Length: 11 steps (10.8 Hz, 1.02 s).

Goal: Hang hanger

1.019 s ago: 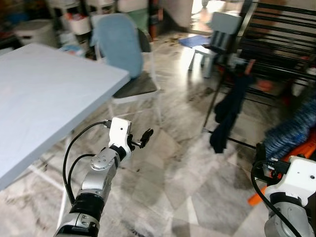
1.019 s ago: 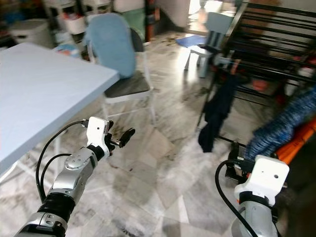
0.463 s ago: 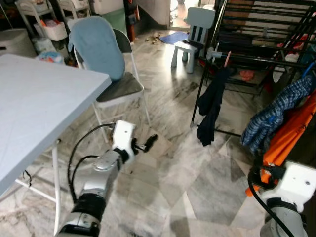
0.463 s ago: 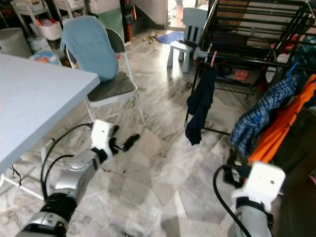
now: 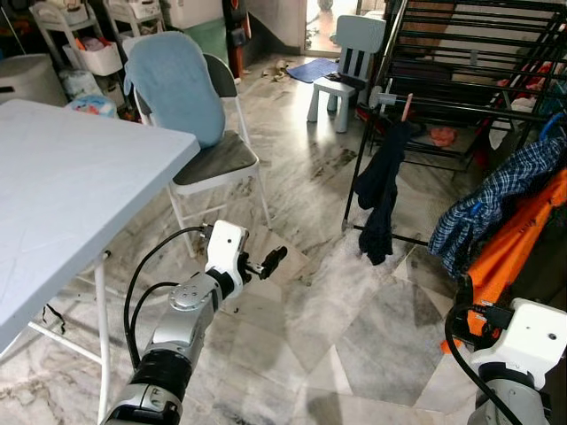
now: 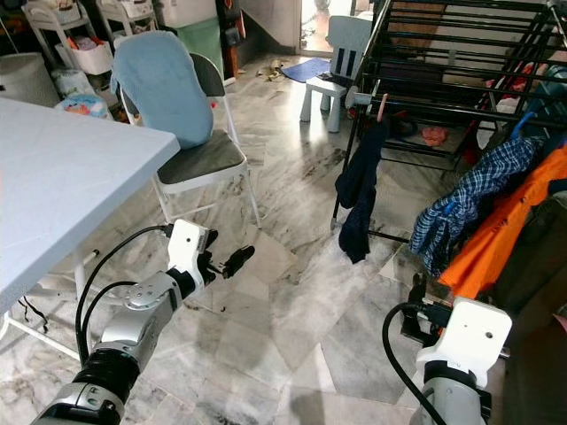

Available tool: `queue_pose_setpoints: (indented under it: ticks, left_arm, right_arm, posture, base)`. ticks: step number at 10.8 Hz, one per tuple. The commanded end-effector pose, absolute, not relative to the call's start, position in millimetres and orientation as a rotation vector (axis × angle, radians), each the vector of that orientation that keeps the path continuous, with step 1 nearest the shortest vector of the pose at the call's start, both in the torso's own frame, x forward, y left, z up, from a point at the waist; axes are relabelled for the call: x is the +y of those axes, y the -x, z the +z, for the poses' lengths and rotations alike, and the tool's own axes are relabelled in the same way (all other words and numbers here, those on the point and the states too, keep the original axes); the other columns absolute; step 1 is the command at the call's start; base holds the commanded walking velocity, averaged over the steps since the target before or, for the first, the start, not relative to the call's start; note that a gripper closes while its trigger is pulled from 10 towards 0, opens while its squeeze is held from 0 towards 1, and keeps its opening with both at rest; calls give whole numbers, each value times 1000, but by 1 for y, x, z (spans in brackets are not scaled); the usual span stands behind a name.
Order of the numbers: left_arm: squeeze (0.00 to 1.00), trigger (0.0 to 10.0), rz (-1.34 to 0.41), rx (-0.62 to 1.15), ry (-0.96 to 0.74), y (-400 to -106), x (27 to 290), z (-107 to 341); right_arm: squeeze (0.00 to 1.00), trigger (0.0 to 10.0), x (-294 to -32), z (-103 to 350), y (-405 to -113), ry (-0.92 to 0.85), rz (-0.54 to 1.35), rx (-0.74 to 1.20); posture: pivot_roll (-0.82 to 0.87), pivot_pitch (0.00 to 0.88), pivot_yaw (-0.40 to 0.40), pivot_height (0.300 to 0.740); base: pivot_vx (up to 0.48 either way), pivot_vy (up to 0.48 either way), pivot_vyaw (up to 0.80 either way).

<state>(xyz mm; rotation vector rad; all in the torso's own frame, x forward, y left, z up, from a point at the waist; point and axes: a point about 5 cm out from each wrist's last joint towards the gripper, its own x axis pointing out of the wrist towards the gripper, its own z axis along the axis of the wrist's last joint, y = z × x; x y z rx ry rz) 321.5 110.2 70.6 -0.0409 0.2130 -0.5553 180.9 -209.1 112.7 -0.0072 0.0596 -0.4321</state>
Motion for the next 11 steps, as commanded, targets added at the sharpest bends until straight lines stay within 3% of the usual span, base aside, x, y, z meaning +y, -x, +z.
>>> queue_pose_setpoints:
  ticks: [1,2,9,11]
  left_arm:
    - [0,10000,-552,214,33,-324,114,72]
    - [0,10000,-551,213,32,-324,114,72]
    - [0,10000,-569,200,44,-328,107,76]
    - [0,10000,-561,199,46,-330,108,76]
  right_arm:
    - [0,10000,-207,113,-183,-9,-440,47]
    - [0,10000,-207,113,-184,-10,-440,47]
    - [0,10000,-209,114,-192,-6,-437,32]
    - [0,10000,-208,114,-194,-3,-430,32]
  posture:
    - [-61,0,51,740]
    - [-59,0,44,740]
    - [-60,0,41,740]
    - [-60,0,39,740]
  base:
    - [0,0,0]
    - [262,0,0]
    - [311,0,-800]
    - [309,156,0]
